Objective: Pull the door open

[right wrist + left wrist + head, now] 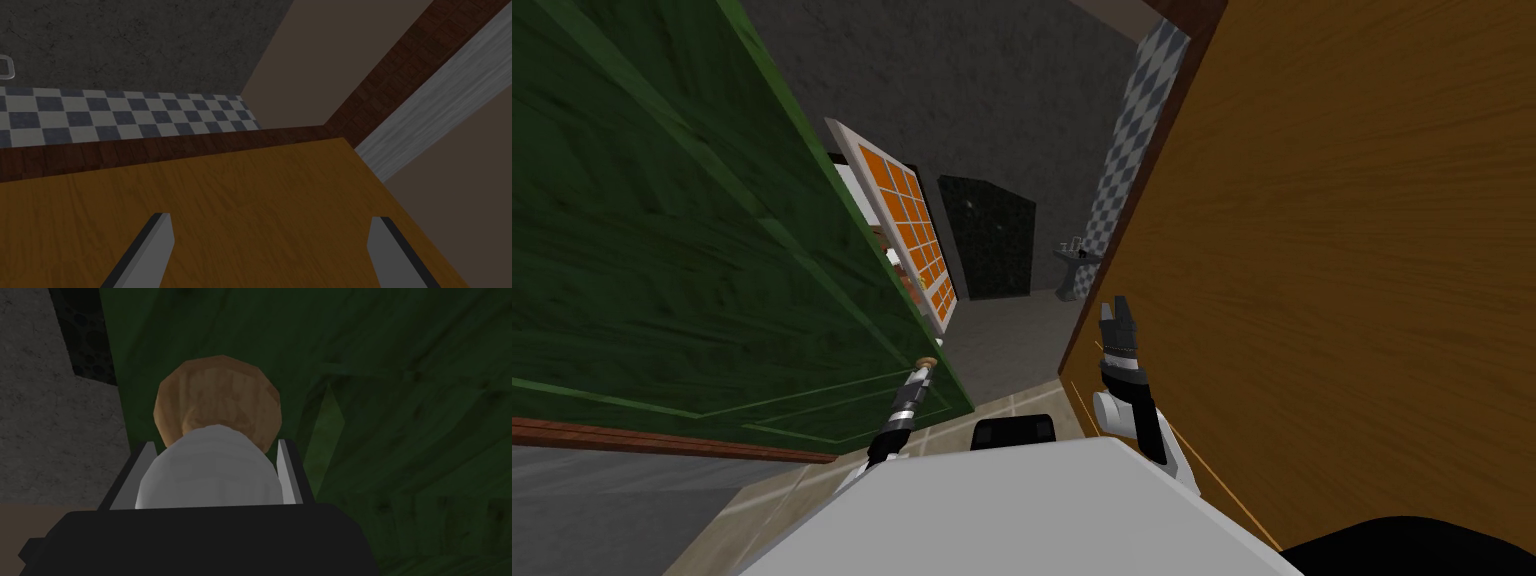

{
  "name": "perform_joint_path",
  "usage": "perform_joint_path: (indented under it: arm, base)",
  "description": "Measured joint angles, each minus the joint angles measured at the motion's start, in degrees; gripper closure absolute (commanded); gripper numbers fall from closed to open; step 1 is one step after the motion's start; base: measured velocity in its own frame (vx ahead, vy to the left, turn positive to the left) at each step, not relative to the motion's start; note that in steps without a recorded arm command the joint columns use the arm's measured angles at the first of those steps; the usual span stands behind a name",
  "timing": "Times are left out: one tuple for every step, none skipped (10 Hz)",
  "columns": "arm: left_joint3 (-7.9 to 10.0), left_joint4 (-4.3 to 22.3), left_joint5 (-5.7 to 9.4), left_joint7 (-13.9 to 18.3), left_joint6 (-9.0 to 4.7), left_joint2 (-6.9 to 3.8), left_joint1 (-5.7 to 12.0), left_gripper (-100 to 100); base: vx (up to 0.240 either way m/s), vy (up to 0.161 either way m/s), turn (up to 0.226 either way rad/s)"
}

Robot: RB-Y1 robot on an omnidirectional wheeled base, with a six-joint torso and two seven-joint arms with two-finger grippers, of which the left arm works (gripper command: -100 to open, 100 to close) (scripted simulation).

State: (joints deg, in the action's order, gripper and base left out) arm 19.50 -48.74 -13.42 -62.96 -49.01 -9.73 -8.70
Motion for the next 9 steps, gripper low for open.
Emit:
perform_joint_path:
  arm:
    - [-0.19,-0.02,0.41,1.59,0.01,-0.09,0.05,100]
    - [-0.4,-0.12,0.83,3.2,0.08,-0.16,0.08,100]
    - [-0.51,0.01,1.03,4.23,0.03,-0.18,0.17,100]
    - [-0.65,0.13,1.32,5.44,-0.01,-0.25,0.24,100]
    - [-0.84,0.2,1.79,6.98,-0.01,-0.35,0.31,100]
    - [-0.96,0.2,2.01,8.06,0.0,-0.4,0.35,100]
    - [-1.13,0.39,2.42,9.42,-0.06,-0.51,0.49,100]
    - [-1.36,0.44,2.99,10.98,-0.09,-0.65,0.56,100]
    - [-1.53,0.28,3.25,12.22,-0.04,-0.69,0.49,100]
  base:
    - [-0.036,0.011,-0.039]
    - [-0.022,0.009,-0.012]
    - [-0.018,0.007,-0.017]
    - [-0.03,0.01,-0.045]
    - [-0.024,0.009,-0.017]
    - [-0.023,0.004,-0.027]
    - [-0.042,0.01,-0.053]
    - [-0.033,0.014,-0.024]
    - [-0.025,0.013,-0.024]
